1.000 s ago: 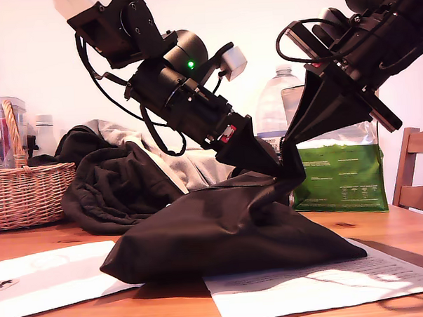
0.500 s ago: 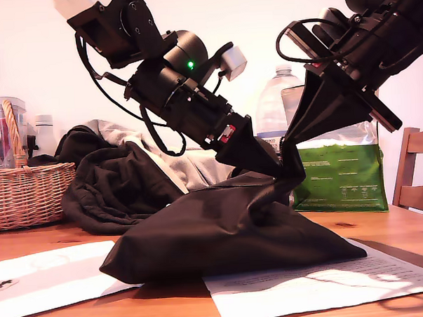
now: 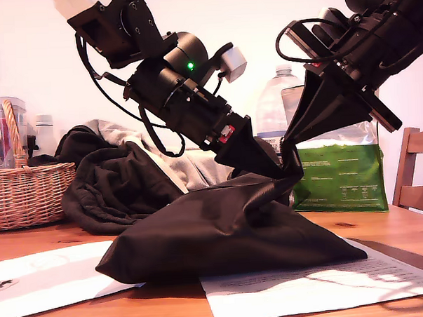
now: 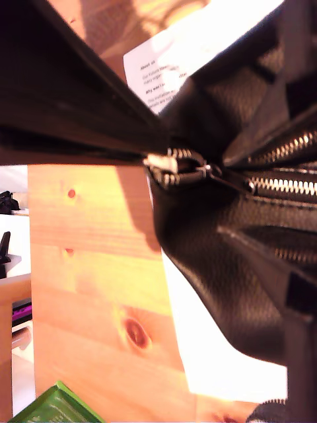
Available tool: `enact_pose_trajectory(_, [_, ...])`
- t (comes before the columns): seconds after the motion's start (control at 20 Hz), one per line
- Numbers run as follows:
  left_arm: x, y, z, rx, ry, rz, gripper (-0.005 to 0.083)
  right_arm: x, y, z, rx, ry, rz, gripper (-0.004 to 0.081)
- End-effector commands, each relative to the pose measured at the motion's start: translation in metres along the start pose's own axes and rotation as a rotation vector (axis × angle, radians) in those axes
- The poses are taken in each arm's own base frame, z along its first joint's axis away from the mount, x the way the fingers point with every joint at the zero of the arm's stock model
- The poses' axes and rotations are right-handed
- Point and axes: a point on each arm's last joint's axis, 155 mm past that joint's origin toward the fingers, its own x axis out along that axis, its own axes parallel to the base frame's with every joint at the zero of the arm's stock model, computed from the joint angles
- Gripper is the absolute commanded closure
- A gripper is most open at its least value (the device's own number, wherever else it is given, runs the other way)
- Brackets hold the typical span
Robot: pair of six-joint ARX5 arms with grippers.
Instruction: Open the zipper in the zip bag in front of you
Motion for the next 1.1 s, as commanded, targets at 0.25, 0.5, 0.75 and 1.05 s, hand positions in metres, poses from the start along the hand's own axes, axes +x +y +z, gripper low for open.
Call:
enact_pose_trajectory(0.25, [0.008,-0.009,-0.005,-0.002,0.013,-0.027,0.07,0.002,0.002,0.001,-0.005,-0.002,0.01,0.0782])
enact_pose_trajectory(0.5, [0.008,-0.008,-0.006,-0.006,0.015,-0.027,0.0792,0.002,0.002,0.001,-0.005,-0.003,0.01,0.0782])
enact_pose_trajectory(0.75, [0.003,-0.009,-0.016,-0.042,0.042,-0.038,0.0797,0.002,-0.005,0.003,-0.008,-0.014,-0.028,0.0782])
enact_pose_trajectory(1.05, [-0.002,-0.005,-0.023,-0.071,0.055,-0.035,0.0797,0.001,-0.014,0.004,-0.006,-0.022,-0.077,0.0734])
